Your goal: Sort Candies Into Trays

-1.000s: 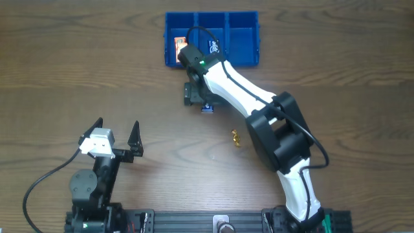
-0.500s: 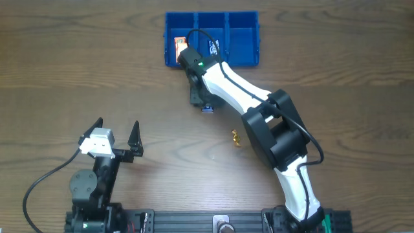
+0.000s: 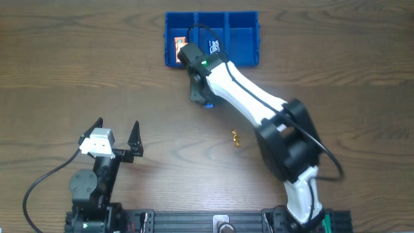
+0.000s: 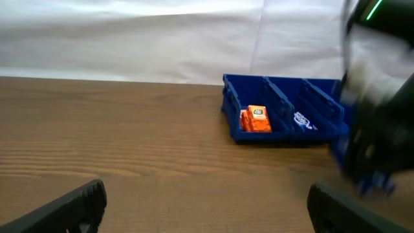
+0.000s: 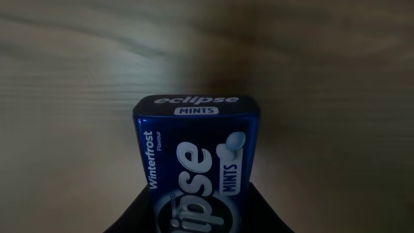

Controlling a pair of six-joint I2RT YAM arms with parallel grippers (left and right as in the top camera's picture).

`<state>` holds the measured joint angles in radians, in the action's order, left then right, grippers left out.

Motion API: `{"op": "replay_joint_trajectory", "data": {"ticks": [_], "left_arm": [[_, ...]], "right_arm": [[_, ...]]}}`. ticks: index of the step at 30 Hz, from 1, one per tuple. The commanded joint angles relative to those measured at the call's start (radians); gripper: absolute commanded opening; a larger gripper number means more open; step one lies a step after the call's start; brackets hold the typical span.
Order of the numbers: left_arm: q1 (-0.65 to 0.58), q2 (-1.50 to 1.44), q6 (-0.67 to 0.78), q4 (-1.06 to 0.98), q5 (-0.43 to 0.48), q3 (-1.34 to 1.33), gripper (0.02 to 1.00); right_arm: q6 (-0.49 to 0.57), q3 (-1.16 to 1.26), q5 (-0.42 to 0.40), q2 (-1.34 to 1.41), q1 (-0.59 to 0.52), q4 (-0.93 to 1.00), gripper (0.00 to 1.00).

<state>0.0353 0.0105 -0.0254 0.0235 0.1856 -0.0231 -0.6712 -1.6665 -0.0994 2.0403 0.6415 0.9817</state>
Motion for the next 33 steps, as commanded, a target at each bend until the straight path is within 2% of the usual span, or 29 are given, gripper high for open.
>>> {"op": "replay_joint_trajectory", "data": {"ticks": [1,4,8,12,16,21,33], "left_arm": [[-0.002,-0.007,0.003,0.033,0.022,0.018,0.998],[-0.002,-0.007,0.003,0.033,0.022,0.018,0.998],[-0.002,-0.007,0.003,0.033,0.022,0.018,0.998],[-0.002,-0.007,0.003,0.033,0.022,0.018,0.996],[-0.002,-0.007,0.003,0.033,0.022,0.018,0.998],[-0.002,-0.007,0.003,0.033,0.021,0.018,0.998],[-0.002,-0.007,0.003,0.033,0.022,0.018,0.998]], "right_arm": [[0.028,-0.074,-0.173,-0.239,0.003,0.016,0.036],[0.080,-0.174,-0.241,-0.230,-0.036,0.013,0.036],[0.164,-0.320,-0.282,-0.137,-0.088,-0.039,0.034],[0.215,-0.489,-0.281,0.029,-0.123,-0.023,0.034],[0.232,-0.599,-0.233,0.182,-0.159,-0.019,0.034],[0.231,-0.609,-0.175,0.264,-0.188,-0.042,0.034],[0.231,-0.608,-0.171,0.302,-0.184,-0.097,0.034]]}}
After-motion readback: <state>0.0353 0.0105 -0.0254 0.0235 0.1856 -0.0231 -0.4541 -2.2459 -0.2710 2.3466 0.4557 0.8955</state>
